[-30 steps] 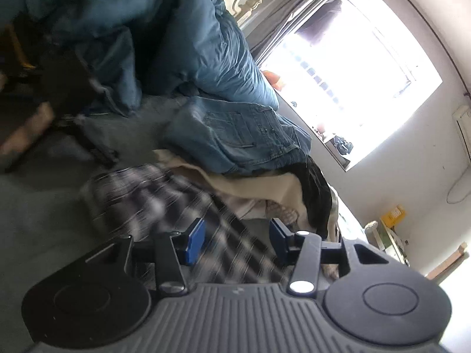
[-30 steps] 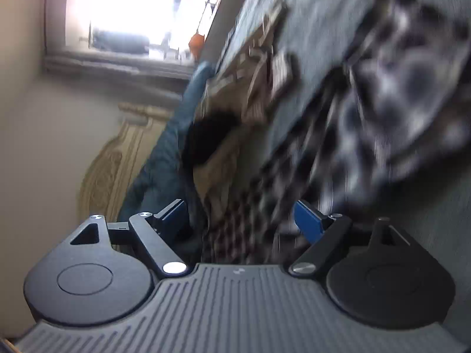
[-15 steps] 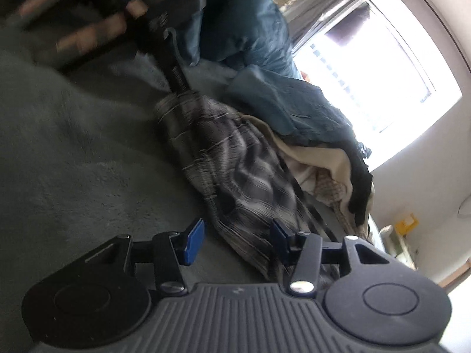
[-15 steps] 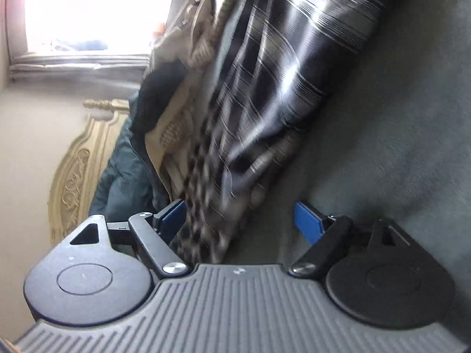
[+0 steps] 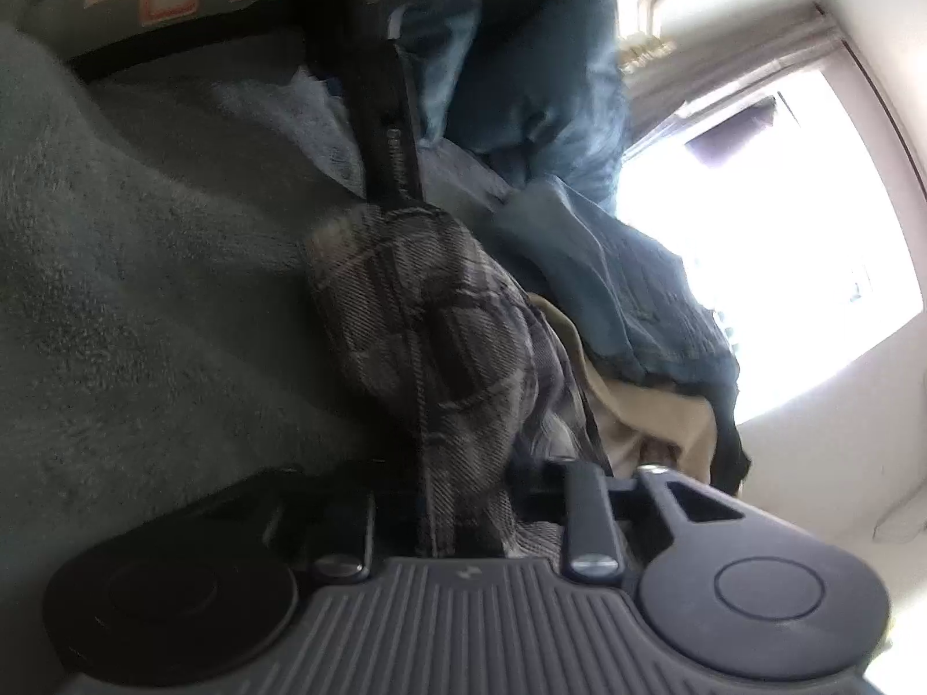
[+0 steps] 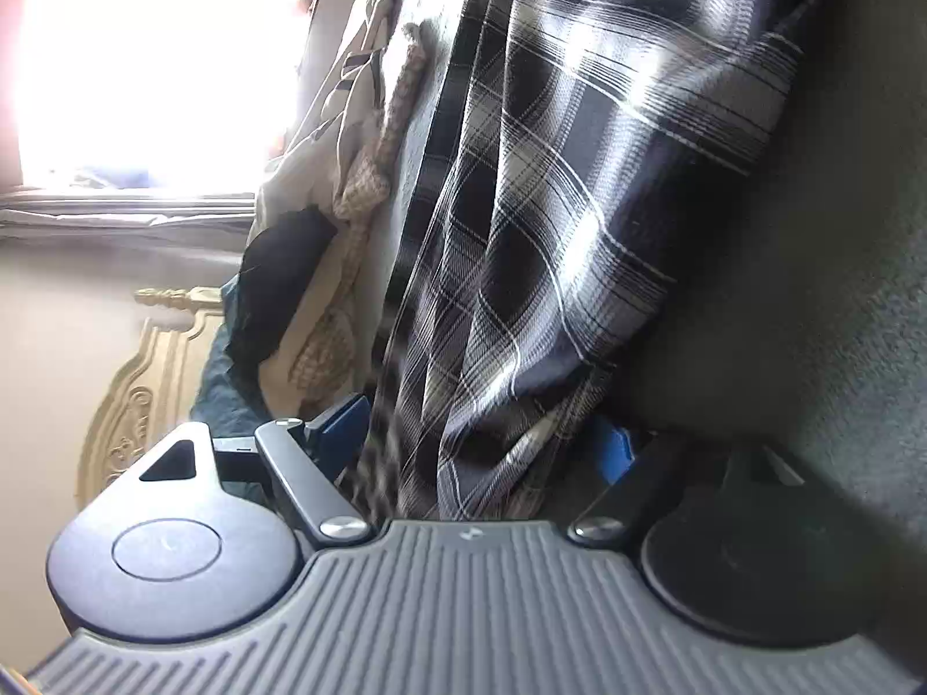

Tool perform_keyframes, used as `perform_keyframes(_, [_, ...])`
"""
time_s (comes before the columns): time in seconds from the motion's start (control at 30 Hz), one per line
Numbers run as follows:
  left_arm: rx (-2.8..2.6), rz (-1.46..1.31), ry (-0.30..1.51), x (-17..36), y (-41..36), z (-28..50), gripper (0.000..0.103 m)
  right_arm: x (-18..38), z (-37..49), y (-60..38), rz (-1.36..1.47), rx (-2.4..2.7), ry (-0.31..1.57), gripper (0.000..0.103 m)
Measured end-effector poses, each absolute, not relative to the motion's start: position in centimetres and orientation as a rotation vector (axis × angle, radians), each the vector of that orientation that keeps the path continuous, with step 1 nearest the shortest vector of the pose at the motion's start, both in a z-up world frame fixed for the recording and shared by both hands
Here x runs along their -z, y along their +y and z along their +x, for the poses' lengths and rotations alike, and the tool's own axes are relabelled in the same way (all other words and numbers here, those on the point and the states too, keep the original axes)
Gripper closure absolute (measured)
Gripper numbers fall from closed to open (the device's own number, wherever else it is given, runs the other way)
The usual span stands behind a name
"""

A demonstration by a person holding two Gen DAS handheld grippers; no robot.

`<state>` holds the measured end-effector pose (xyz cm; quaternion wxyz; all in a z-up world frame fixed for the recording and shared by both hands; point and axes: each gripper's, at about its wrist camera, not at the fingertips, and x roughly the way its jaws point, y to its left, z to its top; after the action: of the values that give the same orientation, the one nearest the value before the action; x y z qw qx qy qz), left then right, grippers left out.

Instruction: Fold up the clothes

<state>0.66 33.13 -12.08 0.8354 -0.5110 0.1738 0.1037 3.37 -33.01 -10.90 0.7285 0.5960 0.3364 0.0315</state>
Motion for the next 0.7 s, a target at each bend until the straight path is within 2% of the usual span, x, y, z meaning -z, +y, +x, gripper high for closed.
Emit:
perform_keyframes(0.1, [-0.25, -1.148, 0.358, 12.6, 33.6, 1.1, 0.089, 11.0, 3.8, -32.7, 1.303, -0.029, 0.717, 0.043])
perform_keyframes(0.17, [-0.268, -1.153, 0.353, 12.4, 33.5, 1.3, 0.09, 11.8, 4.0, -32.7, 1.329, -0.008, 0.694, 0.069])
perform_keyframes(0.2, [-0.283, -1.153, 0.35, 12.2, 33.3, 1.3, 0.091, 12.3, 3.9, -32.8, 1.347, 0.007, 0.683, 0.078])
perform_keyframes(0.23, [-0.291, -1.155, 0.344, 11.9, 33.2, 1.1, 0.091, 12.9, 3.9, -32.9, 1.365, 0.024, 0.676, 0.095])
perform_keyframes(0.7, [-0.273, -1.127, 0.268, 6.5, 32.8, -7.3, 0.092, 11.3, -0.7, -34.1, 1.375, 0.004, 0.6, 0.098])
